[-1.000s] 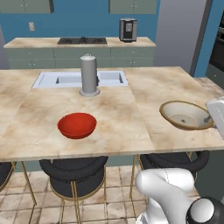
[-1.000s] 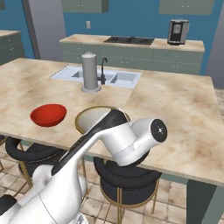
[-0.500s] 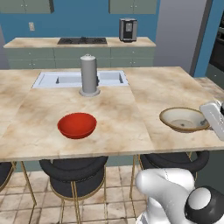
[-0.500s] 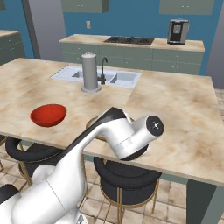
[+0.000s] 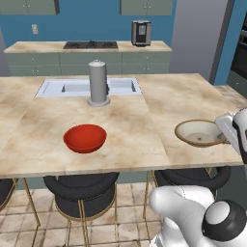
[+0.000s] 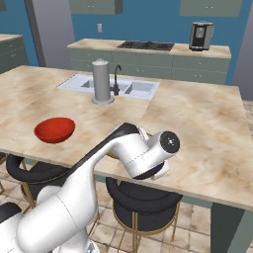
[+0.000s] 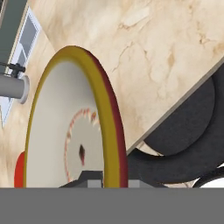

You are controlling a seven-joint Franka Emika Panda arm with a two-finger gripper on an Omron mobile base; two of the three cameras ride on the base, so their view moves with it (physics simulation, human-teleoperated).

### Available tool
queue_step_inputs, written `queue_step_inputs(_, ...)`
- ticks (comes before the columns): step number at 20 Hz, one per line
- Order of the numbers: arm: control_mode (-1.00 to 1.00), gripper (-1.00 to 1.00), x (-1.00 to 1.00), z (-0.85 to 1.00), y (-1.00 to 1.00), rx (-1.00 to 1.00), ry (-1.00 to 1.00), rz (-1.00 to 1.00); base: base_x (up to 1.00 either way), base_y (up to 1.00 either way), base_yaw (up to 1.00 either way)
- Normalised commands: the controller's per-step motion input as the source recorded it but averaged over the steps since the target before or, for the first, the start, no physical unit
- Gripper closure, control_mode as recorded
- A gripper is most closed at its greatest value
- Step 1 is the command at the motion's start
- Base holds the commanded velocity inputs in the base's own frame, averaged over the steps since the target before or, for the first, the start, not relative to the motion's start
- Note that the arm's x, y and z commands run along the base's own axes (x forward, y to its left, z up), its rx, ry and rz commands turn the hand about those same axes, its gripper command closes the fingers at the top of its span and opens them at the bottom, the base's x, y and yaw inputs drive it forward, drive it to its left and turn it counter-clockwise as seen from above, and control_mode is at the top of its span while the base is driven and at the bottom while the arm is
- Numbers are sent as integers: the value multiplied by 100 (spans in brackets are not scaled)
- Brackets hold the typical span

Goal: Pick up the bowls from the cabinet and place each bowl in front of a stool on the dining counter.

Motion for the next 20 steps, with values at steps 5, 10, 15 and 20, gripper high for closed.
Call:
queue_step_inputs(5, -100, 100, 21, -8, -23, 2, -1, 0, 0, 0, 0)
queue_step_inputs(10, -100, 100, 22, -16, -18, 0, 0, 0, 0, 0, 0)
queue_step_inputs(15, -100, 100, 27, -25, -7, 0, 0, 0, 0, 0, 0)
queue_step_inputs(20, -100, 100, 36, -30, 0, 0, -1, 0, 0, 0, 0)
